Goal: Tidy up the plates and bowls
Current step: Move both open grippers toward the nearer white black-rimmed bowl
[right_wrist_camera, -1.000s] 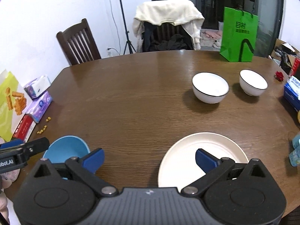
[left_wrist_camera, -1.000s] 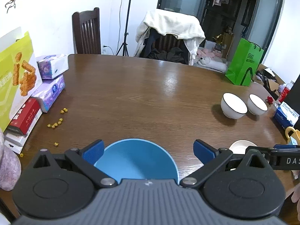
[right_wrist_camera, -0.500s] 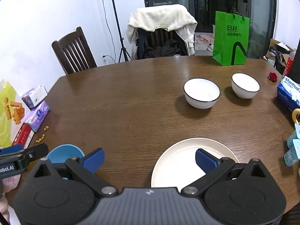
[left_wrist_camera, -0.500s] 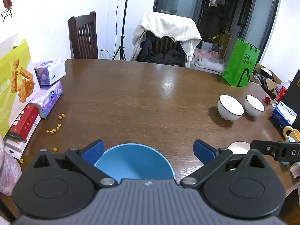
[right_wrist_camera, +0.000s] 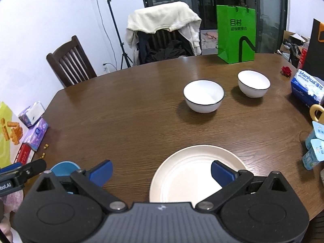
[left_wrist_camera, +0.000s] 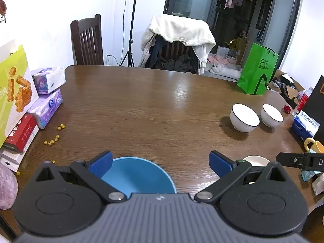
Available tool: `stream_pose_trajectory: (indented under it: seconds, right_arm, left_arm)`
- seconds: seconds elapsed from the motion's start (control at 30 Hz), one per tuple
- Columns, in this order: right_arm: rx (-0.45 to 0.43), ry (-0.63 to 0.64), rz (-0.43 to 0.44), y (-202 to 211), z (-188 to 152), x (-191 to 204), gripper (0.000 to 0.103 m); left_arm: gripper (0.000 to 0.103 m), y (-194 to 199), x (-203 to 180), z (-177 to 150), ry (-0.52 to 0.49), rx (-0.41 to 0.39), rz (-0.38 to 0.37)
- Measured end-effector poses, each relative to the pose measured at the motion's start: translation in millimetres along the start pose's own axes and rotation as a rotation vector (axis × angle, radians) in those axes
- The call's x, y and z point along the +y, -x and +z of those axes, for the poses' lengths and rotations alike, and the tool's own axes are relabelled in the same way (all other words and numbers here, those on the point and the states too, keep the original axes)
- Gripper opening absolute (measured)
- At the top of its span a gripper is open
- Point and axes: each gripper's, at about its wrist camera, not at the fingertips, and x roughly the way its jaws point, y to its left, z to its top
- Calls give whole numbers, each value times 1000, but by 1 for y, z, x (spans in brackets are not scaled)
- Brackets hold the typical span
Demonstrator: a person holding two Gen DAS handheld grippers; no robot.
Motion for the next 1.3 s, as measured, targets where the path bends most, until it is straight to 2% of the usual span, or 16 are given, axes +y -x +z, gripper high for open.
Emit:
stream_pose_trajectory:
  seconds: [0.3,0.6,0.9,1.3]
  right_arm:
    - [8,-12,-2,-1,11,-37,103]
    - [8,-12,-25,-9,33,-84,103]
    - [13,28,9,-30,70,-128,103]
    - [18,42,44,-60,112,-154,102]
  left_arm:
    - [103,-11,-26,4,-3,-6,-4]
    - [103,-29,-70,14,-25,9,-3]
    - [103,-49,-122,38,-25,36,35]
    - [103,-96,-169,83,-41,93,39]
